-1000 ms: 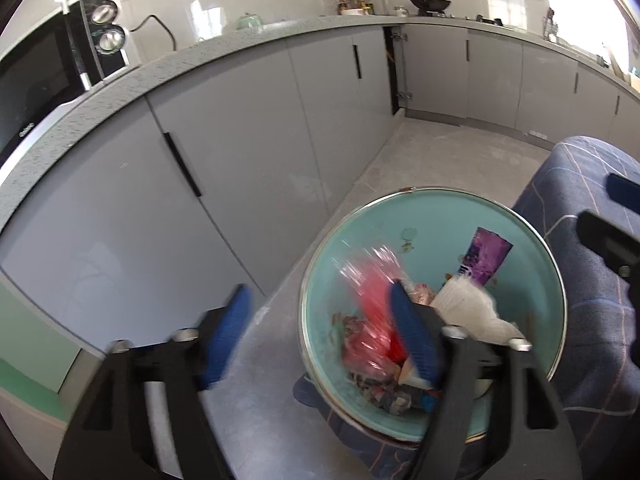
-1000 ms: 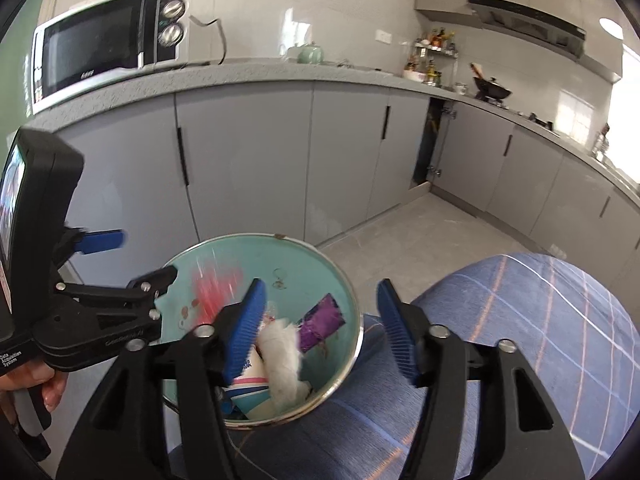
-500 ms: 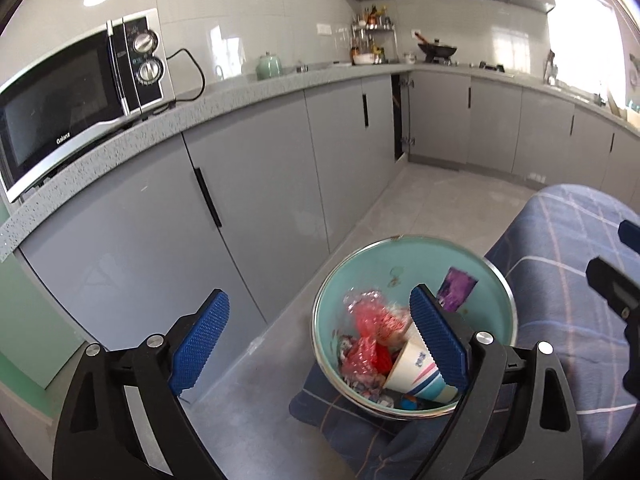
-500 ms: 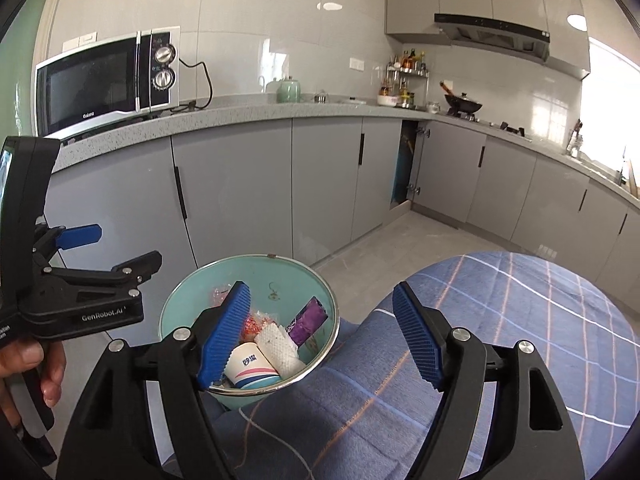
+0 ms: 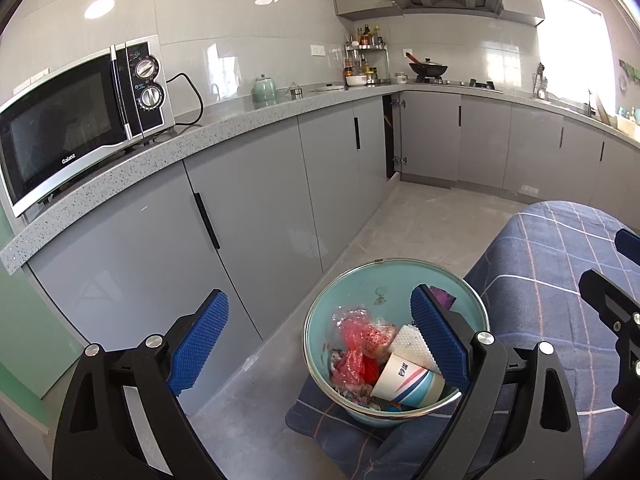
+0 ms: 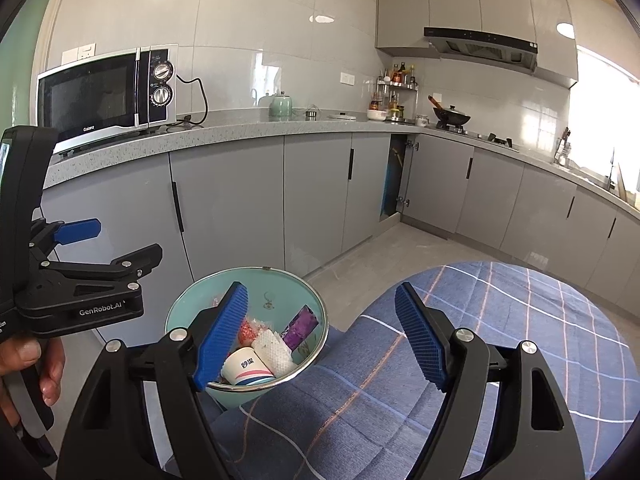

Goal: Collect trash

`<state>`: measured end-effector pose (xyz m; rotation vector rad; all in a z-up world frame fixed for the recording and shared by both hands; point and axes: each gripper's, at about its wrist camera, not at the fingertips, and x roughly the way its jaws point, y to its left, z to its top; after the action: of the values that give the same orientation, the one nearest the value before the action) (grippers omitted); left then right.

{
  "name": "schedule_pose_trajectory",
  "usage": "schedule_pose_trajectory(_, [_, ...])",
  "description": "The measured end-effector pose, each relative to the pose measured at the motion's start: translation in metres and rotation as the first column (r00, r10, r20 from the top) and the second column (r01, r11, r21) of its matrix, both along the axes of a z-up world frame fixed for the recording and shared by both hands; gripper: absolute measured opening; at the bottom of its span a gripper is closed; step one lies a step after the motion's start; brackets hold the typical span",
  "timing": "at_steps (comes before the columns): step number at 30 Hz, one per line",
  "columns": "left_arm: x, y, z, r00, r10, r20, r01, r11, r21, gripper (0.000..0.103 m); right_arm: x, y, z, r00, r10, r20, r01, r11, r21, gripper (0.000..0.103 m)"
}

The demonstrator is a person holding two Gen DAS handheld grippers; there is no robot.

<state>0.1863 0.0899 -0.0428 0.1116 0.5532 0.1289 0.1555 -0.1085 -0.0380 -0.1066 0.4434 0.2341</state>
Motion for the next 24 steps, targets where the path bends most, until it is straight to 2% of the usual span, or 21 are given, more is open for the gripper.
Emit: schedule_pose_trajectory(24, [0.0024, 0.0061, -0.0011, 1.0, 0.01, -0.005, -0.01, 1.0, 0.005, 0.091, -0.0029, -0.0024, 0.0013, 1.0, -0.008, 0.0, 0.008, 1.0, -0.002, 0.076])
